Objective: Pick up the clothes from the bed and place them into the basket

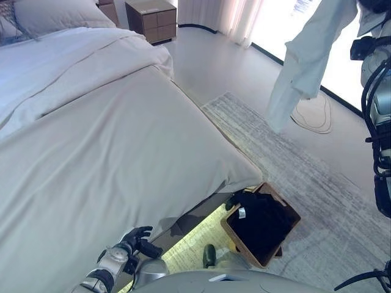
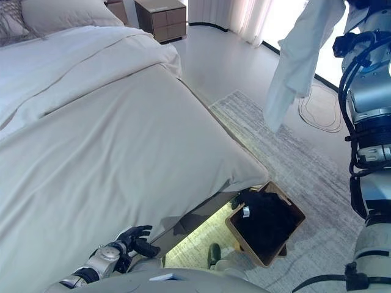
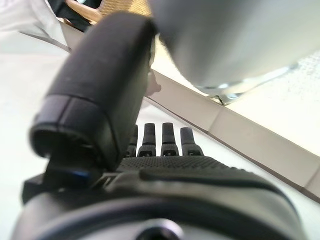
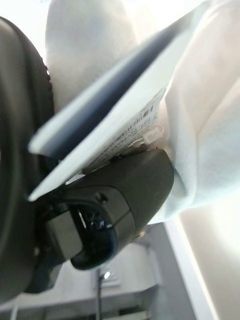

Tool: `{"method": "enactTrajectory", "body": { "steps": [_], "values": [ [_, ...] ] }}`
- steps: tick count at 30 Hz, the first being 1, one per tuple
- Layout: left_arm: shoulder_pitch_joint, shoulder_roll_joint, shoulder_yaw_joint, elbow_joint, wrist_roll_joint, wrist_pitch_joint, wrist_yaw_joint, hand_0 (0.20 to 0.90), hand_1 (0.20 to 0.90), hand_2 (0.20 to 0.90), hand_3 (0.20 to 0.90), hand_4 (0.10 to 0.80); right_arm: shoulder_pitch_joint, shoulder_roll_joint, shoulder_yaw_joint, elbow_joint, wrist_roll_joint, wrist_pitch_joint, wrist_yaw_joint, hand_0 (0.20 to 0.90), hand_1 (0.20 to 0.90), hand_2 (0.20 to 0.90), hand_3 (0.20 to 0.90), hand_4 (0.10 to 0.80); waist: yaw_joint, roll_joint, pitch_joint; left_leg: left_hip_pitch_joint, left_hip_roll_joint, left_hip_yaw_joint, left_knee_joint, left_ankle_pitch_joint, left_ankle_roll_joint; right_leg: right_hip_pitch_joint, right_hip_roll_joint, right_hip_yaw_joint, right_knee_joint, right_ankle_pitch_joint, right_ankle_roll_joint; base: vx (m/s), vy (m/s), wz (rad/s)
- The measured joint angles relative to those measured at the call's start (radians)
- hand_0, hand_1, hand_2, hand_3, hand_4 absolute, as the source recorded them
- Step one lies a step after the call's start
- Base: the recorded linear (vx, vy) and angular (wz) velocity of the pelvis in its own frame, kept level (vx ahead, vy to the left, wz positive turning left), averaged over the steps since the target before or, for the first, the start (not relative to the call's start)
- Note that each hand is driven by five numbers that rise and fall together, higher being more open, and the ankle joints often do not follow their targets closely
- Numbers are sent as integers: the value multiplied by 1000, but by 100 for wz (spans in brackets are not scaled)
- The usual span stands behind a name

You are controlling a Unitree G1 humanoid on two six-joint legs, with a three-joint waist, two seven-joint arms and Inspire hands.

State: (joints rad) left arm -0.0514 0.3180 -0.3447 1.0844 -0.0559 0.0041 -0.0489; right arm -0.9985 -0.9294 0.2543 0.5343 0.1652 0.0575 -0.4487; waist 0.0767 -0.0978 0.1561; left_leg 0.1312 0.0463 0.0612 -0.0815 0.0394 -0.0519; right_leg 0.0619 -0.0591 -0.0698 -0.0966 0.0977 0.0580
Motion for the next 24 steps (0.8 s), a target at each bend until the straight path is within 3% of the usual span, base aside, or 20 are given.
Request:
{"method": "enactTrajectory", "body": {
  "steps": [10, 14, 20, 24],
  "values": [
    [55, -11, 110, 3, -99, 15, 52, 900, 900, 900, 900, 800, 339, 20, -96, -3, -30, 18, 67, 300, 300, 300, 200, 100, -26, 59, -17, -22, 8, 7, 5, 5, 5, -23, 2, 8, 1, 1, -1, -45, -96, -3],
    [55, -45, 146, 3, -185, 13, 68, 900, 900, 900, 900, 800, 455, 88, -162, -30, -29, 18, 55, 300, 300, 300, 200, 100, -53, 108, 6, -42, 4, 6, 6, 16, 12, -44, 0, 10, -1, 9, -4, -120, -53, -1],
    [25, -109, 145, -16, -224, -14, 82, 900, 900, 900, 900, 800, 498, 133, -165, -108, -30, 0, -61, 300, 300, 300, 200, 100, -63, 165, 41, -65, 11, 14, 6, 19, 11, -71, 3, 23, -1, 10, -5, -25, -10, -4],
    [19, -125, 144, -19, -227, -29, 81, 900, 900, 900, 900, 800, 498, 134, -201, -196, -67, -52, -142, 300, 300, 300, 200, 100, -69, 167, 58, -63, 21, 19, 7, 21, 9, -70, 12, 27, -1, 10, -5, 16, 0, -5]
  ]
}}
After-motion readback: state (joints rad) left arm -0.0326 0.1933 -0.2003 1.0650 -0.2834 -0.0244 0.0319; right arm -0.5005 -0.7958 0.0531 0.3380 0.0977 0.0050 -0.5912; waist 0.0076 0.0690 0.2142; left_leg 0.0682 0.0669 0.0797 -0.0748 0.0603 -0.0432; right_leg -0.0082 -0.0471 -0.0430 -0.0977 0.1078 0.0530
